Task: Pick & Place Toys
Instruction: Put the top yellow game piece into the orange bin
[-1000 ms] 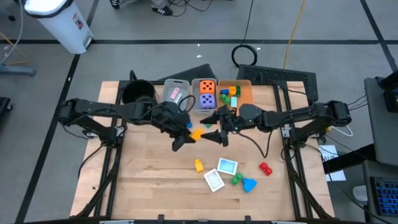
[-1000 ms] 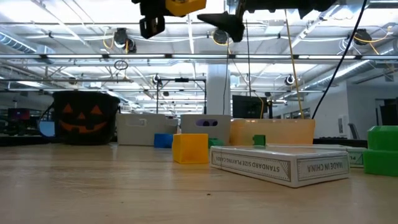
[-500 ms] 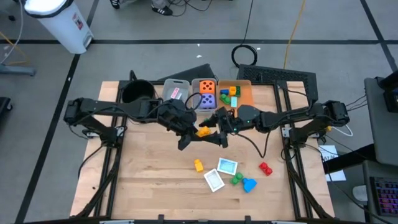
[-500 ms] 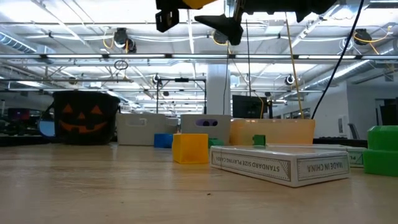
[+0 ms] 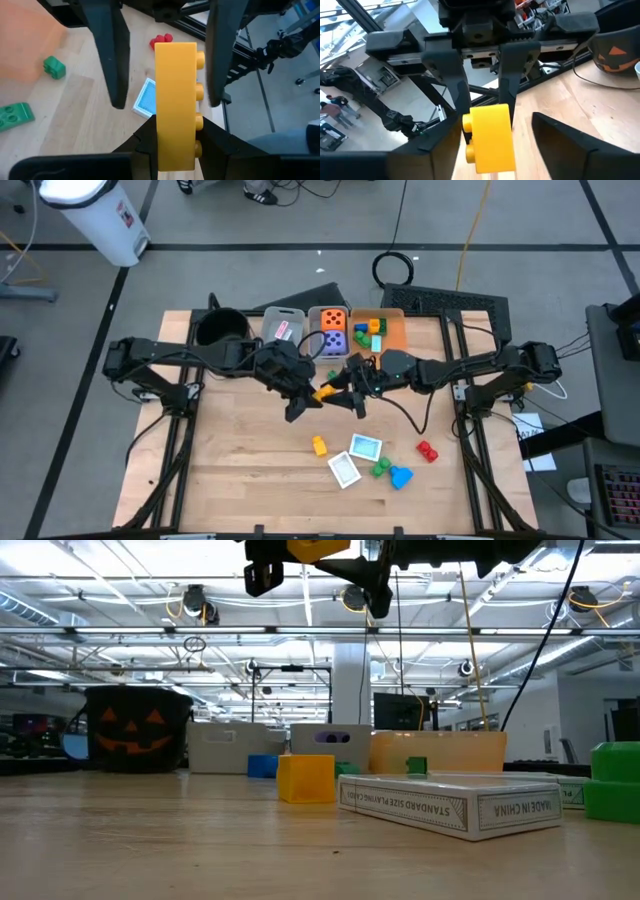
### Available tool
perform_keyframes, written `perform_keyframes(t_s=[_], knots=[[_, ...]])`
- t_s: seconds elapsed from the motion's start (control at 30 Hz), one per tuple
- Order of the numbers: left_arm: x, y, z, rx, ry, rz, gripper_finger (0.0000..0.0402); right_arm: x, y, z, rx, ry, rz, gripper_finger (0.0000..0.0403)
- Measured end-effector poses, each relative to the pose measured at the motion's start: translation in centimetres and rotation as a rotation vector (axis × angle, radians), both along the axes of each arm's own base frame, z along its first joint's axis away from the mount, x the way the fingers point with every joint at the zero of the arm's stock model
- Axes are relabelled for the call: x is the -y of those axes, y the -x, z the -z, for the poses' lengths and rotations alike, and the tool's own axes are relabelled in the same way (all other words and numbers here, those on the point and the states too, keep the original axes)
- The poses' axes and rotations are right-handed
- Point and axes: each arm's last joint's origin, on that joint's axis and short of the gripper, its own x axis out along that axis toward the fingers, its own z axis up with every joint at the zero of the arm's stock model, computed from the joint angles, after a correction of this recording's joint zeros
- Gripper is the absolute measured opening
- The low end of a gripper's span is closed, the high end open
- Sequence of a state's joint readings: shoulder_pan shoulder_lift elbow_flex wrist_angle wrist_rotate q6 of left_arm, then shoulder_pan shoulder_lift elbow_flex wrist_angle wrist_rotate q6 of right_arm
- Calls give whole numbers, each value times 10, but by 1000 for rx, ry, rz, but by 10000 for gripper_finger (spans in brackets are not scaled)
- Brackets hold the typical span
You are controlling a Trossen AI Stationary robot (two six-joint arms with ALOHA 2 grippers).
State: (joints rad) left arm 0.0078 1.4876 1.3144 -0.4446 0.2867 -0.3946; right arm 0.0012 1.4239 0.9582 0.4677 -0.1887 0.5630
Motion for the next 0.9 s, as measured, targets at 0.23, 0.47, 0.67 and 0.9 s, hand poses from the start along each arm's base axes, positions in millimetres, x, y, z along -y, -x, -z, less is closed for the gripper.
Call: perform_keyframes(t_s=[0.23, 0.47, 0.67, 0.9], knots=[[-1, 0, 0, 0, -10, -18, 94, -1, 0, 0, -1, -2, -50, 150], [0, 0, 0, -2, 0, -22, 129, -2, 0, 0, 5, 26, -54, 82], [-1, 0, 0, -6, 3, -34, 155, -1, 0, 0, 4, 21, -52, 82], [-10, -1, -1, 3, 25, -65, 159, 4, 2, -2, 10, 21, -35, 82]])
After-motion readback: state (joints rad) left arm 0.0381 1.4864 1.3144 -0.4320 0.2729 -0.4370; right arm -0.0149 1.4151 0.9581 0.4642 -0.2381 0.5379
